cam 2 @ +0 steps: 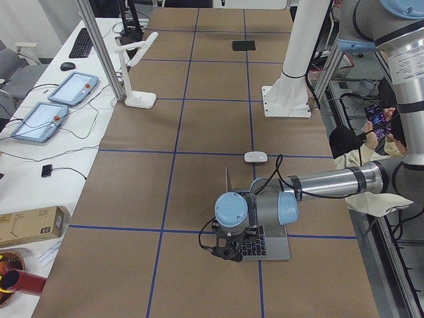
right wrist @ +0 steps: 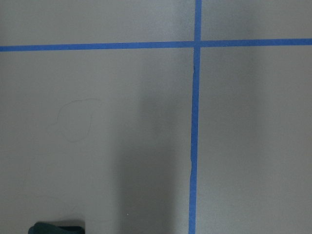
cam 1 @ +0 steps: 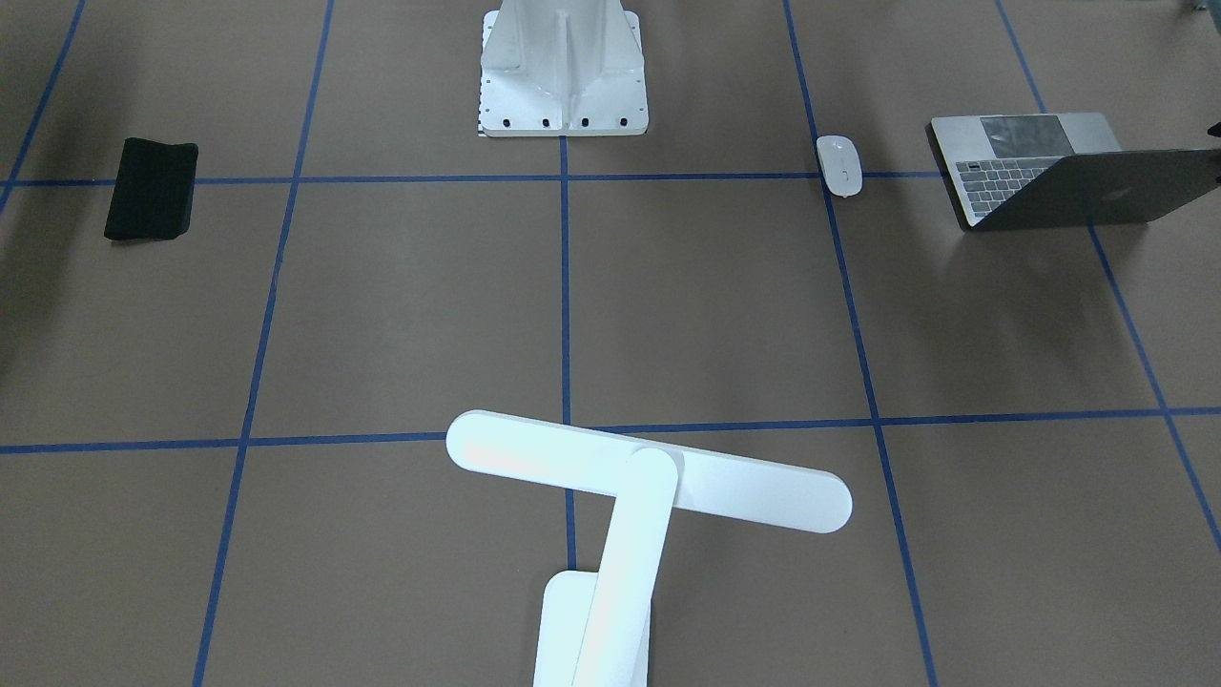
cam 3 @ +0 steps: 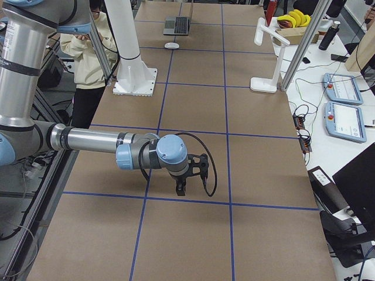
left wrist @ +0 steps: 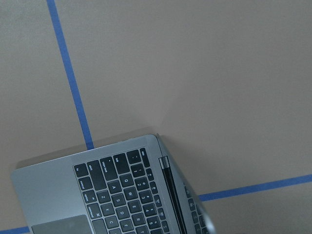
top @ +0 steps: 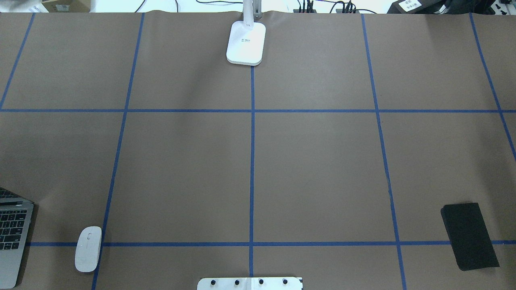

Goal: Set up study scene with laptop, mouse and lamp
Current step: 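Grasp the laptop screen edge with the left gripper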

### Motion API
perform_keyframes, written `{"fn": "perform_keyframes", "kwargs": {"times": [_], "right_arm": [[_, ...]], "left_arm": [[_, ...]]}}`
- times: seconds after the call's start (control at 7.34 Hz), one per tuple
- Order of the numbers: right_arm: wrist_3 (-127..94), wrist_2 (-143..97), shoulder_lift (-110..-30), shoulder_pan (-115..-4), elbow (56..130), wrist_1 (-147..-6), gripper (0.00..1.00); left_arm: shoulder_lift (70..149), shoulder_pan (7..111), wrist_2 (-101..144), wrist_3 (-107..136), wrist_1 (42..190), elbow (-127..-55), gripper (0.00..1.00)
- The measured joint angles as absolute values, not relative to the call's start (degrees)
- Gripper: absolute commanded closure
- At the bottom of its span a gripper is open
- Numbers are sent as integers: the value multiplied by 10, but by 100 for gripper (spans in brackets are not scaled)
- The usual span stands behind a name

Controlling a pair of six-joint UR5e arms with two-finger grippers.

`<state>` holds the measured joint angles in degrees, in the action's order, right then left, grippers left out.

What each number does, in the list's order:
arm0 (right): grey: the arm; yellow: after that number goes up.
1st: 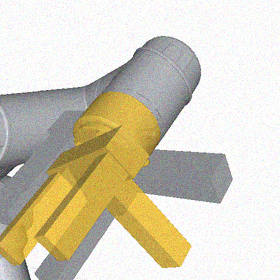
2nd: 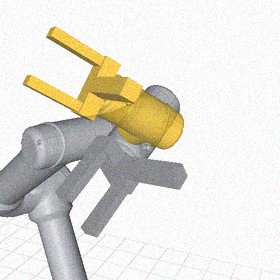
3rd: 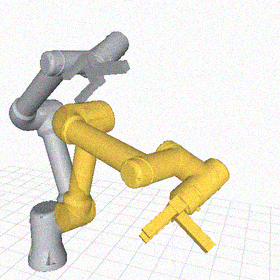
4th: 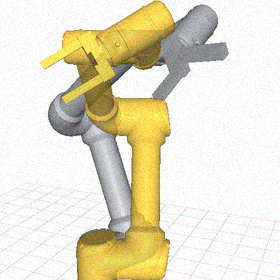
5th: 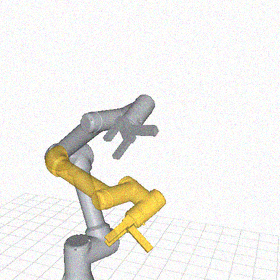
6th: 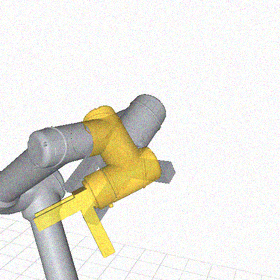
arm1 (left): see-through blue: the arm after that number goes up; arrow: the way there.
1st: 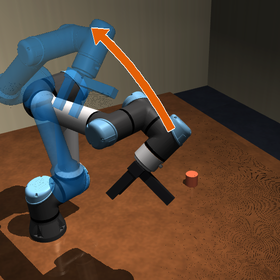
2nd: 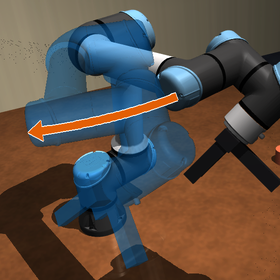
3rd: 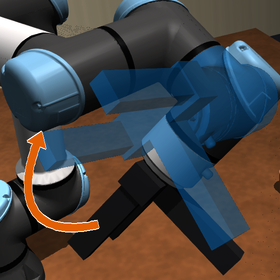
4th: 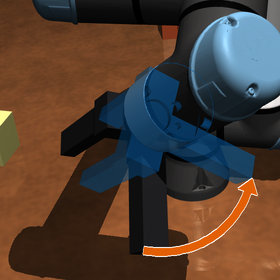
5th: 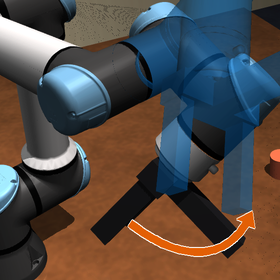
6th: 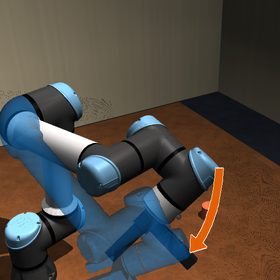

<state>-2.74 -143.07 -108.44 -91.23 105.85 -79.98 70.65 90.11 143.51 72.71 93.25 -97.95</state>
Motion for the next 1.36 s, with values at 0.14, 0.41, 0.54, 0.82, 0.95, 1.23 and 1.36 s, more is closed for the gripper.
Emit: {"fn": "perform_keyframes", "kwargs": {"times": [0.14, 0.41, 0.54, 0.82, 0.95, 1.23, 1.36], "right_arm": [[-27, -1431, -1086, -912, 1061, -800, 0], [-27, -1431, -1088, -912, 1062, -800, 0], [-26, -1431, -1089, -912, 1062, -800, 0], [-26, -1431, -1093, -913, 1065, -800, 0], [-26, -1431, -1097, -913, 1066, -800, 0], [-26, -1431, -1108, -913, 1066, -800, 0], [-26, -1432, -1114, -913, 1066, -801, 0]], "left_arm": [[715, 901, 1447, 743, 934, -976, 100], [733, 901, 1469, 755, 934, -970, 100], [744, 901, 1481, 755, 933, -966, 100], [763, 901, 1507, 754, 930, -964, 100], [776, 901, 1525, 753, 925, -964, 100], [813, 901, 1557, 754, 880, -981, 100], [845, 902, 1562, 756, 833, -998, 100]]}}
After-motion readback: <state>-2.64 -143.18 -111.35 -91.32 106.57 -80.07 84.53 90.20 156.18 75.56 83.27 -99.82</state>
